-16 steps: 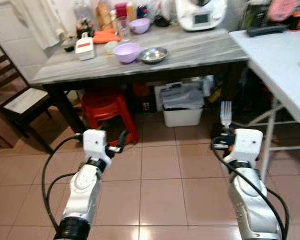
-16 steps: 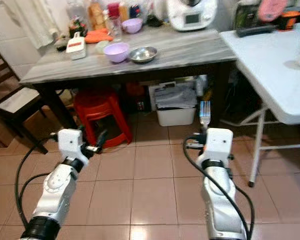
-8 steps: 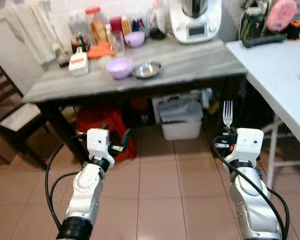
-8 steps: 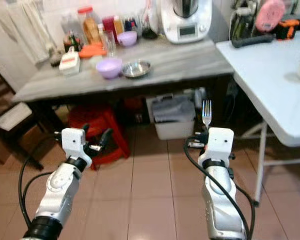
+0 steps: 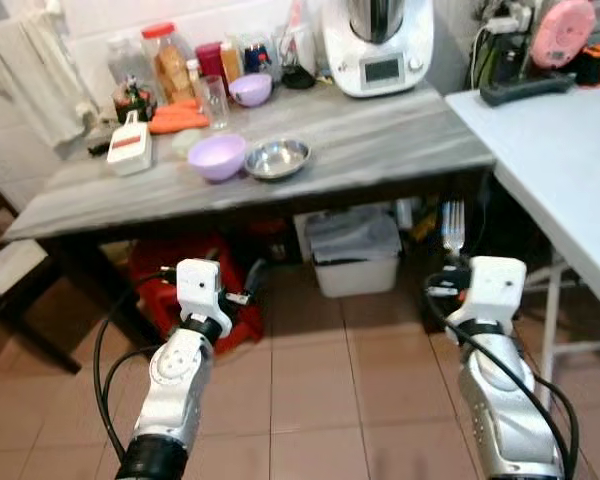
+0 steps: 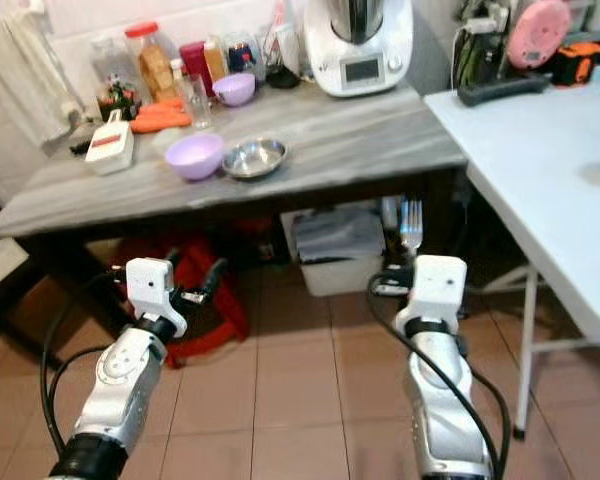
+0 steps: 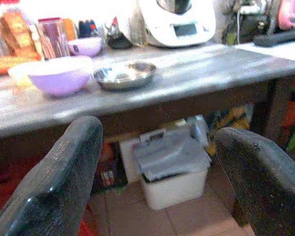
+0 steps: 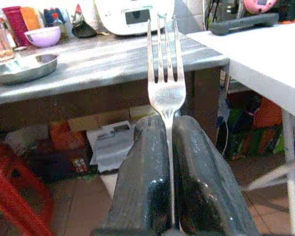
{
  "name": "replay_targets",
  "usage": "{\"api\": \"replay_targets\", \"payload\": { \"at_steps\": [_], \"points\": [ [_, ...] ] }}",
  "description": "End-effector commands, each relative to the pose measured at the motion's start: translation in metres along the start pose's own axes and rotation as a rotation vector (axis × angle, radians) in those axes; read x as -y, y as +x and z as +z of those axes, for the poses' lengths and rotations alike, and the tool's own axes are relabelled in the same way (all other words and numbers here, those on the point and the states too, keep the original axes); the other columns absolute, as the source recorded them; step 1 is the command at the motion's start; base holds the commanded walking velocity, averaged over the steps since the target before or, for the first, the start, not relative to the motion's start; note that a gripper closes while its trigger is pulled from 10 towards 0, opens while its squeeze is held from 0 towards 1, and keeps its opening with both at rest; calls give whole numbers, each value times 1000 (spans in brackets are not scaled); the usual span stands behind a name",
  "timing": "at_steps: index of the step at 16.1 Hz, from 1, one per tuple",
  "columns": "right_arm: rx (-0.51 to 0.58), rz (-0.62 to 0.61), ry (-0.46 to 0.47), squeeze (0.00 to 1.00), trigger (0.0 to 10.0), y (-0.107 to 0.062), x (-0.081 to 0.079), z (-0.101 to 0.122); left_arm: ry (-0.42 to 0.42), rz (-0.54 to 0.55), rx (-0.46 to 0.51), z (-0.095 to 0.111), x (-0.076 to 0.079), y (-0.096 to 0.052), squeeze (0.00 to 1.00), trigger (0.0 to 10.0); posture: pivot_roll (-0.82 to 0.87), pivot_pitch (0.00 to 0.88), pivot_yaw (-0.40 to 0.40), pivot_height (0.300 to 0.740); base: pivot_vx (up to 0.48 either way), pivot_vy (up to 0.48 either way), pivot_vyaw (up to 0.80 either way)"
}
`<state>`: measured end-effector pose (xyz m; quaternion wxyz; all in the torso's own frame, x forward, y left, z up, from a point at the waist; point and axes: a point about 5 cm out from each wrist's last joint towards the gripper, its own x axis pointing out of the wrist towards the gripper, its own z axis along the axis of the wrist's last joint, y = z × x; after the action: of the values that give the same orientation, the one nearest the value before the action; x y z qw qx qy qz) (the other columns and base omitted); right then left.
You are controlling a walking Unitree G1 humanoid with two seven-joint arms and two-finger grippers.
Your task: Setting the table
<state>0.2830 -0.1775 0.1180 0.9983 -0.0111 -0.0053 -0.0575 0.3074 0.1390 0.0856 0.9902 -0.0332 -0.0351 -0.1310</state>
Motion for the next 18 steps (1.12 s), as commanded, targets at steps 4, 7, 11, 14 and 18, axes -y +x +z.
{"api": "replay_targets", "payload": {
  "at_steps": [4, 7, 11, 14, 18],
  "points": [
    [20, 35, 14, 0, 10000, 1, -13, 5, 21, 26, -1, 3, -12, -2, 0, 10000, -104, 0, 148, 740, 480, 0, 0],
    [24, 37, 9, 0, 10000, 2, -13, 5, 17, 21, -2, 2, -10, -1, 0, 10000, -106, 0, 147, 740, 480, 0, 288],
    [20, 37, 4, 0, 10000, 1, -11, 4, 16, 20, -3, 2, -9, 0, 0, 10000, -109, 0, 144, 740, 480, 0, 109],
    [20, 38, 2, 0, 10000, 2, -11, 4, 14, 21, -3, 1, -8, 0, 0, 10000, -108, 0, 142, 740, 377, 0, 467],
    [22, 46, 0, 0, 10000, 2, -11, 4, 14, 25, 2, 2, -8, 0, 0, 10000, -107, 0, 140, 740, 367, 0, 130]
  ]
}}
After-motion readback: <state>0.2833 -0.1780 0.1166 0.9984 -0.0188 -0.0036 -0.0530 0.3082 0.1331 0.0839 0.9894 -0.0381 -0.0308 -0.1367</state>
